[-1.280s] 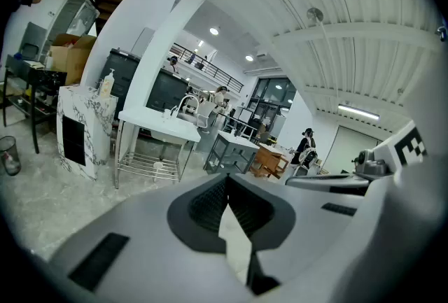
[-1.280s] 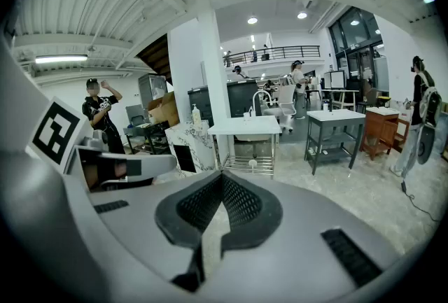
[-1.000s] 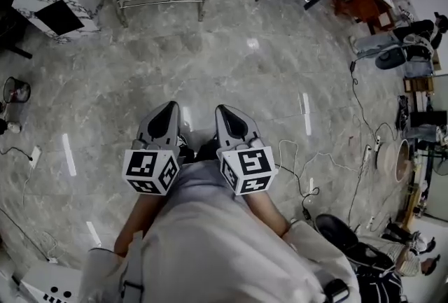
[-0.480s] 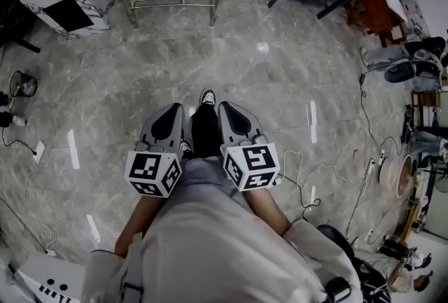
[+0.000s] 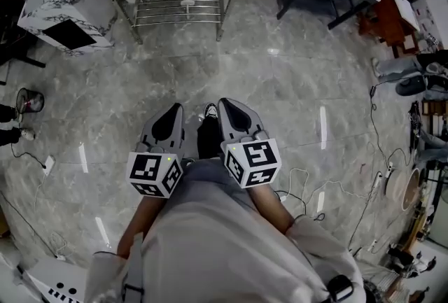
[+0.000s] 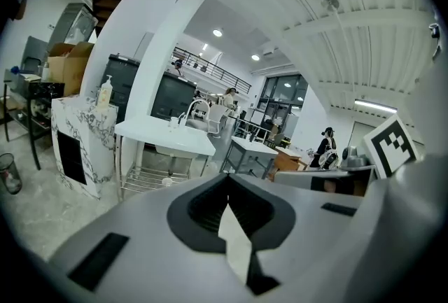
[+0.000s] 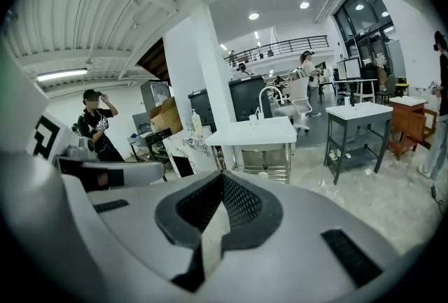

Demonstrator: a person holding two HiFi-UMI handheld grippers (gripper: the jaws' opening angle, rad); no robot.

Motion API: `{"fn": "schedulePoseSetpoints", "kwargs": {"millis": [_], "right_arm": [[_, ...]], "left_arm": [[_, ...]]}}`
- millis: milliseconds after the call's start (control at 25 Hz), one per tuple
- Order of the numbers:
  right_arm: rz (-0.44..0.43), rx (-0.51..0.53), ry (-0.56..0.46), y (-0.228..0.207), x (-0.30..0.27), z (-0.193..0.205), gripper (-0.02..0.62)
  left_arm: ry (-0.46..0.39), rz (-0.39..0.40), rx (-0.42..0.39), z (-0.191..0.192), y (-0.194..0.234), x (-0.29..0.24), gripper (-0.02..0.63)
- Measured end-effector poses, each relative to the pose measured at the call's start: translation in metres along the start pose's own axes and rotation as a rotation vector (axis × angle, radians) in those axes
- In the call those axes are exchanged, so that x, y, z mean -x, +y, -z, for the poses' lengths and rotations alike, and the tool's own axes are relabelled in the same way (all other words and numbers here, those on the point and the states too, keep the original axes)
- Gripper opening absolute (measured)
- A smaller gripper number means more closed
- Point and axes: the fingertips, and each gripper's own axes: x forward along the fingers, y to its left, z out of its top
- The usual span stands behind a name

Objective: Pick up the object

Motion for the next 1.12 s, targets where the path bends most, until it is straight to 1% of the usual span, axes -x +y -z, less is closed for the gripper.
{"fn": "schedulePoseSetpoints", "kwargs": {"millis": [200, 360, 600, 880, 1120], "right_arm": [[-0.018, -0.006, 0.024, -0.04, -0.045, -0.031, 0.009], [-0.025, -0.012, 0.034, -0.078, -0.076, -0.056, 0.009], [-0.026, -0.033, 0.04, -0.13, -0.113, -0.079, 0.009], [-0.053, -0.066, 0.036, -0.175, -0.137, -0.097, 0.009], [-0.051, -0.06, 0.054, -0.201, -0.154, -0.103, 0.009]], "left_arm": [[0.02, -0.013, 0.014, -0.025, 0.014, -0.062, 0.0], [0.025, -0.011, 0.017, -0.047, 0.016, -0.114, 0.0], [0.031, -0.002, 0.009, -0.068, 0.016, -0.181, 0.0], [0.044, -0.001, -0.011, -0.083, 0.007, -0.237, 0.0], [0.055, -0.005, -0.017, -0.089, 0.004, -0.265, 0.0]]}}
